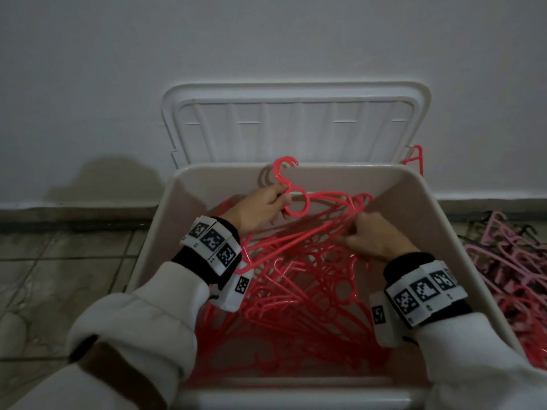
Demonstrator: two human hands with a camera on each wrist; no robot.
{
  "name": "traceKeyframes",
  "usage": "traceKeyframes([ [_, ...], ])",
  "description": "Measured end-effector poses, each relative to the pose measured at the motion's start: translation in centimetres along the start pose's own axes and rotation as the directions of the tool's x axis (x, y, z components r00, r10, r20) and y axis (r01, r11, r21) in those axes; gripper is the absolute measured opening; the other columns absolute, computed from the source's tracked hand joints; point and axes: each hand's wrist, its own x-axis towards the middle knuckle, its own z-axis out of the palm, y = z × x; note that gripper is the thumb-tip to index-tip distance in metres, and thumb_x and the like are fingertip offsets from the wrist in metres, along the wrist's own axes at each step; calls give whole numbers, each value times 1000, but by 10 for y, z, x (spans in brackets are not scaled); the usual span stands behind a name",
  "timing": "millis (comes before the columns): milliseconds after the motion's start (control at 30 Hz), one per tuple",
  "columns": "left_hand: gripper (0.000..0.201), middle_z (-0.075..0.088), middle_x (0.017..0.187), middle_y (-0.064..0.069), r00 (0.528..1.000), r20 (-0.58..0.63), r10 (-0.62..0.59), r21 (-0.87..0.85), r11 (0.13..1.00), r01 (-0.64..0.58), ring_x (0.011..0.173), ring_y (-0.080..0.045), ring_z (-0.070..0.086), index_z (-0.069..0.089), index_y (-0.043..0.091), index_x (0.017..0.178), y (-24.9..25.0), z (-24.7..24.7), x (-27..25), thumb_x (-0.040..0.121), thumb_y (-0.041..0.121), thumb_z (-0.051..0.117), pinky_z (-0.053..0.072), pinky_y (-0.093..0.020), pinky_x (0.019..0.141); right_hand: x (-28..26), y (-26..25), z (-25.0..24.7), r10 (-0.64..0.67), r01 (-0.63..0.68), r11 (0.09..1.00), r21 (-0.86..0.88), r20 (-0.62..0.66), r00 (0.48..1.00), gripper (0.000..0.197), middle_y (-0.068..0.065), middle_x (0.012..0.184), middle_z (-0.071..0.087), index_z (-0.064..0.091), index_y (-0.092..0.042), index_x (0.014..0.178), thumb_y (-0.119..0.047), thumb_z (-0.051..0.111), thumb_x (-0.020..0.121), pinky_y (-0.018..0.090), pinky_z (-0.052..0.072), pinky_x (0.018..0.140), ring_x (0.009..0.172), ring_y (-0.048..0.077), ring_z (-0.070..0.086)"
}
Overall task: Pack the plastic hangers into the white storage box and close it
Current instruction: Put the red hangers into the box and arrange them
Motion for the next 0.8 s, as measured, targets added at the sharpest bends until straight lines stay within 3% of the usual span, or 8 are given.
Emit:
traceKeyframes([
  [100,22,60,62,2,999,-13,-34,-63,997,34,35,-3,46,50,12,85,-2,0,0,101,22,38,38,-15,42,-7,5,11,234,-164,969,-185,469,852,18,-2,62,61,59,-13,78,-28,63,86,30,49,68,78,19,60],
  [200,23,47,59,2,997,-55,-51,-112,993,45,30,1,40,50,8,90,-1,3,2,100,26,40,30,-12,34,-6,15,28,294,-147,947,-285,587,754,21,6,91,69,64,-7,97,-26,62,89,35,51,87,103,27,62],
  [267,23,40,58,2,996,-73,-45,-187,982,31,31,2,36,49,8,87,-2,5,3,100,25,40,26,-10,34,2,20,41,273,-105,946,-307,581,767,32,9,99,66,61,1,113,-21,60,90,30,52,80,97,23,62],
  [400,24,39,55,6,996,-48,-70,-341,939,49,39,1,36,55,21,79,-6,6,8,98,17,42,27,-16,42,10,27,53,203,-37,950,-309,528,825,12,3,84,61,62,-13,95,-13,66,84,18,40,54,66,11,52],
  [500,27,40,55,8,998,3,-61,-363,930,58,46,-4,38,56,25,83,-5,8,8,93,6,41,29,-20,48,14,34,61,141,-41,980,-195,533,835,9,11,94,70,61,-15,79,-8,66,83,14,43,55,47,-3,53],
  [567,30,45,61,5,999,39,-10,-332,943,22,54,-8,41,54,28,91,-4,9,6,95,2,39,34,-23,52,14,32,63,95,-22,990,-136,558,824,8,17,100,70,63,-13,84,-4,64,84,14,46,56,40,-7,54],
  [700,16,52,65,1,998,38,58,-241,969,-48,49,0,45,51,18,106,-2,8,0,99,9,39,38,-21,55,12,25,56,-1,28,998,-49,481,877,18,10,94,61,58,-9,107,-6,58,89,14,41,60,82,15,61],
  [800,18,59,72,-11,994,-36,108,-164,980,-112,56,-3,52,52,4,111,0,5,-1,99,16,44,45,-22,60,10,19,45,-74,57,997,60,347,935,25,4,93,57,55,-6,116,-14,56,92,13,39,62,85,14,53],
])
